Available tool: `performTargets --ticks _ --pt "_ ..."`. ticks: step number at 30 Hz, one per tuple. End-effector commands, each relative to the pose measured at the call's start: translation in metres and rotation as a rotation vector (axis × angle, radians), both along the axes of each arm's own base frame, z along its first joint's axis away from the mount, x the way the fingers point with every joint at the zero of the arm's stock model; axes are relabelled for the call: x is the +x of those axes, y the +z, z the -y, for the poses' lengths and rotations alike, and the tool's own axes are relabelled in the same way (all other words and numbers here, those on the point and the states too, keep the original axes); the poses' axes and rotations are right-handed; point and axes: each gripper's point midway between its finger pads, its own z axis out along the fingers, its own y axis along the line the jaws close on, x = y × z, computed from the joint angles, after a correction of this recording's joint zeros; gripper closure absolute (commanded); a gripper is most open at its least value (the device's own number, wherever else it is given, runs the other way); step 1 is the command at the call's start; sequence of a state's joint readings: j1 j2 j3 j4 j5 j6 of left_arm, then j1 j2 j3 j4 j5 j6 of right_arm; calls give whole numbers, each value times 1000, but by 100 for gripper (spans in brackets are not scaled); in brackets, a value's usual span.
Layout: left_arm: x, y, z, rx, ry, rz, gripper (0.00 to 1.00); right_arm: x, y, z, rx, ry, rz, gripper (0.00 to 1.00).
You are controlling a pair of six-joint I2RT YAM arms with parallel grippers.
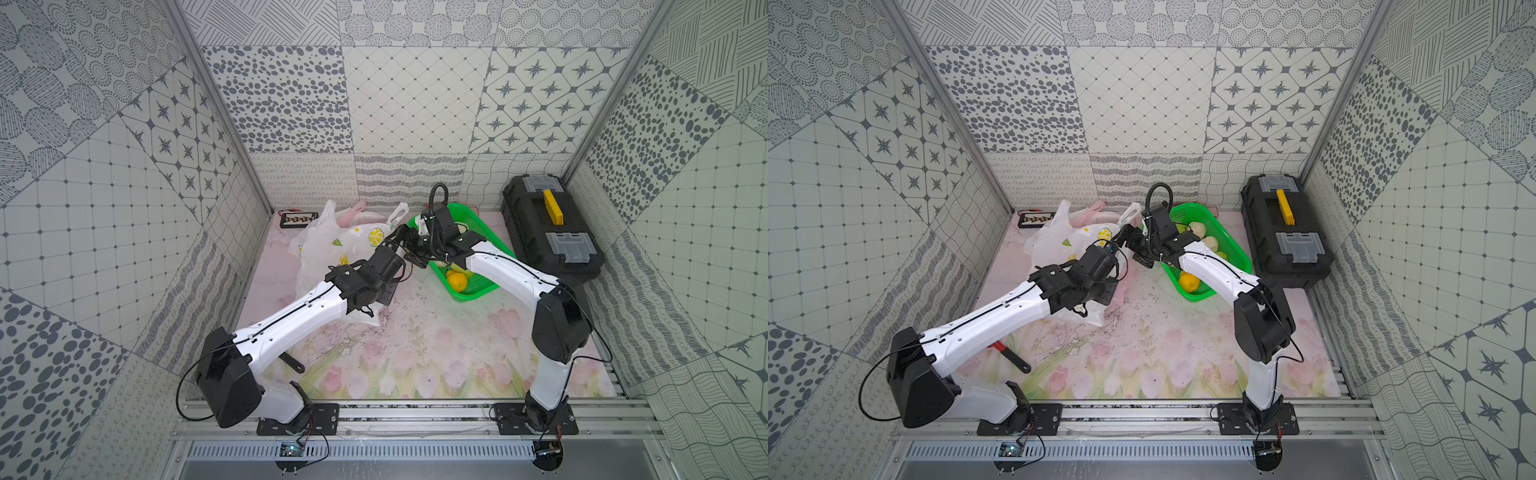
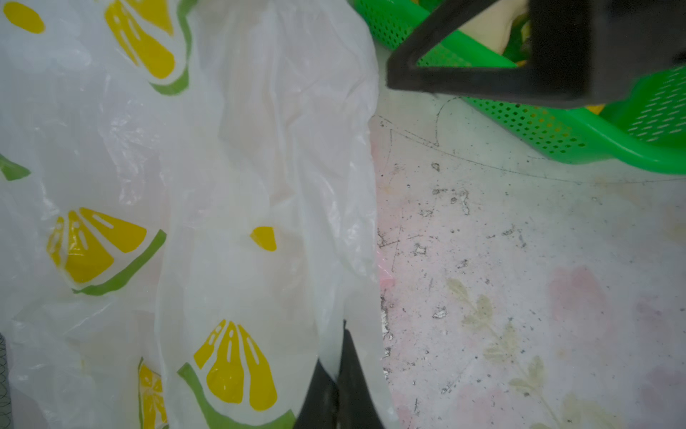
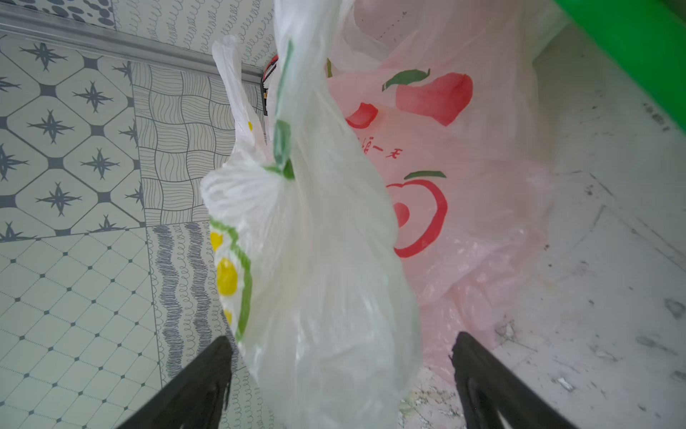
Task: Place the pears into plastic bags & tie knots
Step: Pick up the plastic bag.
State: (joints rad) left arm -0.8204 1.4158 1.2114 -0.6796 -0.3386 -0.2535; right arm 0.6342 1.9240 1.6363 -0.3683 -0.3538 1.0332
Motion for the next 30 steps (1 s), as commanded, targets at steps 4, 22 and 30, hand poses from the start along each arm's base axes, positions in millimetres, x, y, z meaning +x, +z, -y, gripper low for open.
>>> performTargets --ticks 4,22,30 --pt "-12 -4 23 -59 -38 6 100 23 7 -33 67 77 130 40" --pt "-27 134 -124 -413 435 -45 17 -64 147 36 220 168 1083 100" --pt "7 162 -115 -564 436 -43 6 -107 138 56 174 163 1147 100"
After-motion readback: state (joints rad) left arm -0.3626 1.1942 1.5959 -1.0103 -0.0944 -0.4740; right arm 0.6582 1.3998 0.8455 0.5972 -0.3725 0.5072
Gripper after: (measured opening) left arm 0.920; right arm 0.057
